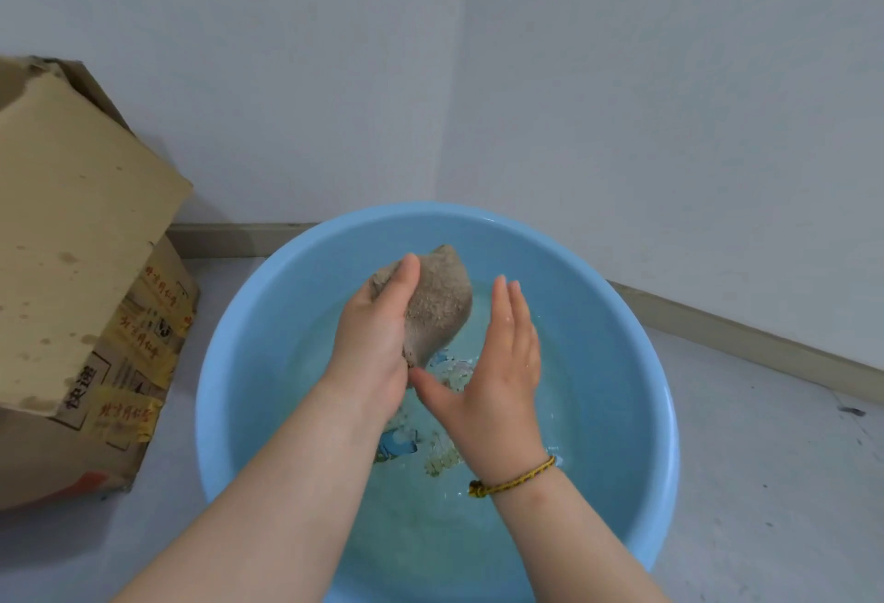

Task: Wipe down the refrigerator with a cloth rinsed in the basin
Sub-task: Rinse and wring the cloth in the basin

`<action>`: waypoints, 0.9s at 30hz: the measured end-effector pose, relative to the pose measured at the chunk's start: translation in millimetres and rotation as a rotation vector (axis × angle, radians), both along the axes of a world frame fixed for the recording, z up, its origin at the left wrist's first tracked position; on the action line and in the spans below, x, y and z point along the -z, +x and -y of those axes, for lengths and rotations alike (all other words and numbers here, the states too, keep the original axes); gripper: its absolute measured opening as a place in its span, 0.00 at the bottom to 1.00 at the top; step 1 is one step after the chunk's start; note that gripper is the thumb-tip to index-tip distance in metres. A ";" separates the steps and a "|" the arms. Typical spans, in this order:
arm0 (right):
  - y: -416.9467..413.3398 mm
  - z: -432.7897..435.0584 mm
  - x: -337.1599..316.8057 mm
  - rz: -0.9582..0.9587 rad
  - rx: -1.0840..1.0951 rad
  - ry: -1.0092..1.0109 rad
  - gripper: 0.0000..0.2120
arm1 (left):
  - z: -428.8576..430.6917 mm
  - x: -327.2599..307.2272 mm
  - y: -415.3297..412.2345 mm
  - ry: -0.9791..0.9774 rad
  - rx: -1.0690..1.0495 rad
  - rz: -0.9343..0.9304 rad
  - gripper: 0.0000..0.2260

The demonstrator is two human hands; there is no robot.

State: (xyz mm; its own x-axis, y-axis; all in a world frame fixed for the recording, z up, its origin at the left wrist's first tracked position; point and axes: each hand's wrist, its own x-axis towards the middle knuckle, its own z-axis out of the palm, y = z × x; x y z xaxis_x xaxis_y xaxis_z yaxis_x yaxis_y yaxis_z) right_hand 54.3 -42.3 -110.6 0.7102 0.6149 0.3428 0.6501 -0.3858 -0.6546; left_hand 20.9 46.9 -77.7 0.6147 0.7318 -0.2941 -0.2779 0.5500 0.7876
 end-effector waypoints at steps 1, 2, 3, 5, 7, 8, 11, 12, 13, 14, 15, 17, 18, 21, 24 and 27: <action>2.5 0.6 -0.1 -0.144 -0.050 -0.018 0.45 | 0.1 -1.4 -0.1 -0.021 0.024 0.028 0.09; 4.4 1.2 1.0 -0.246 -0.099 -0.017 0.47 | 1.0 -2.2 0.1 -0.052 0.059 0.047 0.11; 5.1 1.8 1.4 -0.283 -0.135 0.004 0.47 | 2.5 -3.3 0.2 -0.086 0.100 0.052 0.13; 3.7 2.3 -2.7 -0.272 -0.144 0.071 0.45 | 3.9 -4.0 0.0 -0.149 0.169 0.050 0.16; 6.3 2.9 -8.2 -0.256 -0.152 0.056 0.41 | 2.1 -4.7 -0.2 -0.238 0.169 0.073 0.17; 9.4 2.5 -12.5 -0.248 -0.158 -0.033 0.36 | -0.1 -3.4 0.0 -0.264 0.138 0.077 0.18; 24.5 3.3 -16.5 -0.051 0.042 -0.322 0.22 | -0.9 3.3 1.6 -0.211 0.111 -0.013 0.19; 31.2 4.9 -16.4 0.179 0.108 -0.369 0.21 | -0.3 5.4 1.5 -0.217 0.122 -0.051 0.20; 37.8 6.1 -12.5 0.350 0.122 -0.395 0.22 | 0.2 6.9 1.0 -0.240 0.139 -0.084 0.19; 43.2 7.6 -5.8 0.555 0.120 -0.383 0.23 | 0.1 8.1 0.8 -0.268 0.170 -0.094 0.19; 45.9 8.8 1.2 0.735 0.084 -0.321 0.22 | -0.4 8.4 0.3 -0.286 0.202 -0.100 0.18; 40.6 8.2 10.2 0.900 -0.064 -0.162 0.15 | -0.2 14.3 0.5 -0.295 0.216 -0.124 0.15; 35.2 7.0 9.7 0.913 -0.138 -0.081 0.11 | 0.0 18.9 0.9 -0.299 0.189 -0.140 0.13; 22.2 2.0 12.0 0.774 -0.128 0.007 0.13 | -2.1 27.2 5.1 -0.319 0.064 -0.134 0.06; 9.7 -1.2 5.0 0.311 -0.009 -0.005 0.23 | -3.1 16.8 9.0 -0.349 0.020 0.015 0.10; 7.6 -3.4 -10.9 -0.179 -0.101 -0.394 0.15 | -3.7 11.0 7.9 -0.379 -0.006 0.065 0.19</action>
State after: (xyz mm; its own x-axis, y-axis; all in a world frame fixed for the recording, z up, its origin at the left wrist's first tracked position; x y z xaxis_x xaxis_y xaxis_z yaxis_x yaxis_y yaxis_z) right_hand 61.9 -38.9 -99.6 0.6665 0.7435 -0.0543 0.5873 -0.5685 -0.5761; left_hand 28.7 50.6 -88.7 0.6369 0.5824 -0.5051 -0.3252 0.7970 0.5090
